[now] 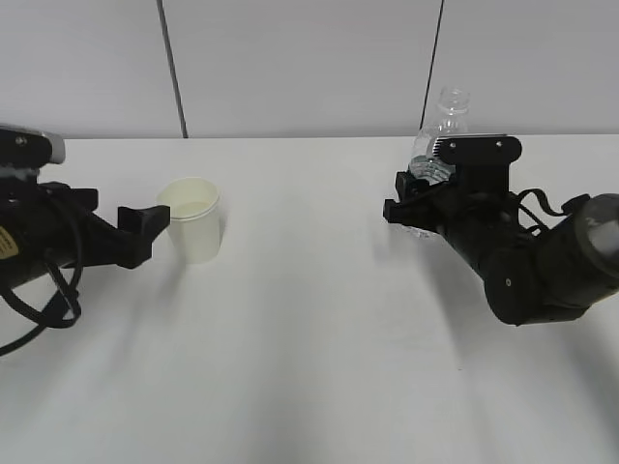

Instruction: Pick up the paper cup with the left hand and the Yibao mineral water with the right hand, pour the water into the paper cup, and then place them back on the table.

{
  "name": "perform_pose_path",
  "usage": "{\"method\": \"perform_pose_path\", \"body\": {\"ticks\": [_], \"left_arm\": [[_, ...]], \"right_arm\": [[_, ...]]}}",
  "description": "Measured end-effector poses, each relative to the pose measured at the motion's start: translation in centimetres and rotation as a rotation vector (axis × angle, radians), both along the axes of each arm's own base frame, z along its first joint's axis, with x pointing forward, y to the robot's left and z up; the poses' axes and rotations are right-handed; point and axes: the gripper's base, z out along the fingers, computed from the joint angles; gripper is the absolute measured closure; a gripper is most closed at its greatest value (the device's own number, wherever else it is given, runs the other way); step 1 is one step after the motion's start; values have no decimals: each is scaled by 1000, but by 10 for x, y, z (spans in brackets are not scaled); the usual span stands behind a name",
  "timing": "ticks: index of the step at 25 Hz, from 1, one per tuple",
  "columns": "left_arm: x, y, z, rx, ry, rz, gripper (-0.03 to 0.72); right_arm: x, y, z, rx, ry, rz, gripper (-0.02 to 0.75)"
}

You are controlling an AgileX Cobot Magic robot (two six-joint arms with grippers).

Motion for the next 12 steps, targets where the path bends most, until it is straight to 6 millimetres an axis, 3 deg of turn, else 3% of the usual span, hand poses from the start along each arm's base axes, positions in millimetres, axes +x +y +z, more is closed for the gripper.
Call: {"method": "perform_pose_path", "body": {"ticks": [5,12], "left_arm": [[-18,7,46,8,-67,19,95],[-39,15,80,16,-114,40,97]], "right_arm": [[9,3,-16,-5,11,-2,274],[14,4,-31,-24,17,-2,274]]}}
